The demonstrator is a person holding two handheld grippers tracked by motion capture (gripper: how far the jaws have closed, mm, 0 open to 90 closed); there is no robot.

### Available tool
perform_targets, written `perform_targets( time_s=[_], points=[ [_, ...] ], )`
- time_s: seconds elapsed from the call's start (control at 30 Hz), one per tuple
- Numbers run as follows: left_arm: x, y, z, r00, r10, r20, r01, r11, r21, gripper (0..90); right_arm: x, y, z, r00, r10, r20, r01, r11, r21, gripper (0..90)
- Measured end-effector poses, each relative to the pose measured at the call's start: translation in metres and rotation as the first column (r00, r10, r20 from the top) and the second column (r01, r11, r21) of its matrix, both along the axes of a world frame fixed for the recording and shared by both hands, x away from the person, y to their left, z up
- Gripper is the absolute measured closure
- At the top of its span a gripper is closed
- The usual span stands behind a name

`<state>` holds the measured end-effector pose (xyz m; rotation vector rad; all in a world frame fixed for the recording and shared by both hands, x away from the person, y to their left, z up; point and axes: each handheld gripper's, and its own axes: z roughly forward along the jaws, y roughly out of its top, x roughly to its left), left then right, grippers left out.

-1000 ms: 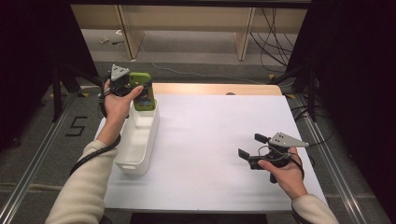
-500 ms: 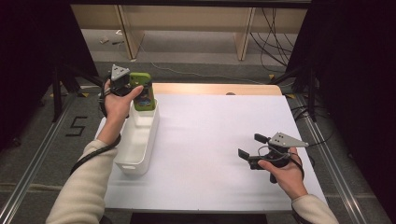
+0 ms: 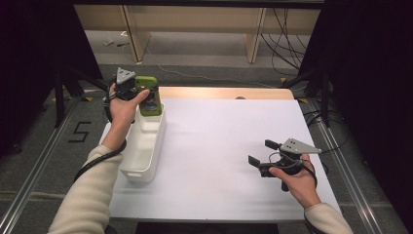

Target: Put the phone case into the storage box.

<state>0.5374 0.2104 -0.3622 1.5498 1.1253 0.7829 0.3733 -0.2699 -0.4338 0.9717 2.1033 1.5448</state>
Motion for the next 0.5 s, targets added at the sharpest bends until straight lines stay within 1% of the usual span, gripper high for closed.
perform_targets(
  time_s=[0.5],
  points=[
    [0.0029,-0.0004,-0.0037,1.0000,0.002,-0.005,-0.002,1.0000,0.004,17.8,0.0000,-0.0003,0.0001,1.0000,0.000,-0.001,0.000,1.000,0.002,7.8]
  ],
)
